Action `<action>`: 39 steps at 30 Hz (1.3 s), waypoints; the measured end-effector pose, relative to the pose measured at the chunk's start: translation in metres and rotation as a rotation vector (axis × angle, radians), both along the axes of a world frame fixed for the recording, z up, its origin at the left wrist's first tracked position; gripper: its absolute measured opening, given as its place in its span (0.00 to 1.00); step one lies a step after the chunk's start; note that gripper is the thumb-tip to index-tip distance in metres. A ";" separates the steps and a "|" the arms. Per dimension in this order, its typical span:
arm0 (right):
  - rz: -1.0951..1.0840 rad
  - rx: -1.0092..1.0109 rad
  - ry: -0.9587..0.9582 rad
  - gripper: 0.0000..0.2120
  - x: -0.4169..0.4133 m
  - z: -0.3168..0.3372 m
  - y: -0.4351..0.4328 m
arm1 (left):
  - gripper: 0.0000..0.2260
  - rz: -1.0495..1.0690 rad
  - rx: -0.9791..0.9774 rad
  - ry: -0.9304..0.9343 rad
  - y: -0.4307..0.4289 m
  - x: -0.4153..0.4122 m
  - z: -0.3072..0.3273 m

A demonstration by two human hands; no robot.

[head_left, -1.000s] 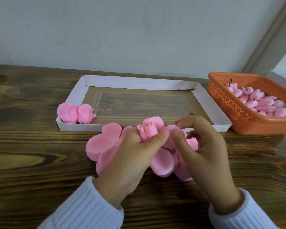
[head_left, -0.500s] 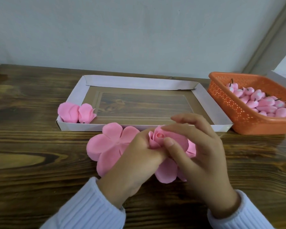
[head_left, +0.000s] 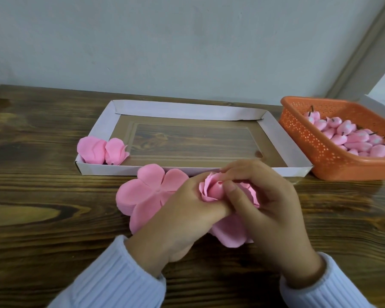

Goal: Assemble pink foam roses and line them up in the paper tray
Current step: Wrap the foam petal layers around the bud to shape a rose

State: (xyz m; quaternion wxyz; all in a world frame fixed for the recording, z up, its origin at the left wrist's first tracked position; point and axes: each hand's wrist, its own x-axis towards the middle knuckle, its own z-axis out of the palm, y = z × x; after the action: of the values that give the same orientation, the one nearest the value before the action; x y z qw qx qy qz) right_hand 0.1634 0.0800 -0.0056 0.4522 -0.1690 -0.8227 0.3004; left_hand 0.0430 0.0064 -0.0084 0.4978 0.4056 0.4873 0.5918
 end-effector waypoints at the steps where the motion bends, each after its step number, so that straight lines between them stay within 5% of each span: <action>1: -0.001 -0.005 0.004 0.06 0.001 0.001 0.001 | 0.10 -0.023 -0.012 -0.020 -0.001 0.000 0.001; 10: -0.126 -0.223 0.070 0.08 0.001 0.001 0.001 | 0.08 0.023 -0.099 -0.067 -0.001 0.004 0.005; 20: -0.159 -0.194 0.059 0.06 0.004 0.003 0.002 | 0.05 0.008 -0.085 -0.074 -0.003 0.005 0.006; 29: -0.062 -0.331 0.098 0.08 0.005 0.002 0.005 | 0.16 -0.030 0.029 0.372 -0.006 0.002 0.010; 34: -0.001 -0.411 0.184 0.04 0.005 0.002 0.006 | 0.14 -0.031 0.062 0.426 -0.008 0.003 0.017; 39: 0.098 -0.511 0.243 0.07 0.008 0.004 0.008 | 0.23 0.012 0.110 0.434 -0.006 0.002 0.015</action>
State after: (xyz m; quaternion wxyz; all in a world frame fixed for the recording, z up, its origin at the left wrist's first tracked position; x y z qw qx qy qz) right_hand 0.1713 0.0878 -0.0021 0.4753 -0.2002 -0.6671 0.5376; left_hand 0.0452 0.0000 0.0063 0.3547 0.5472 0.5523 0.5194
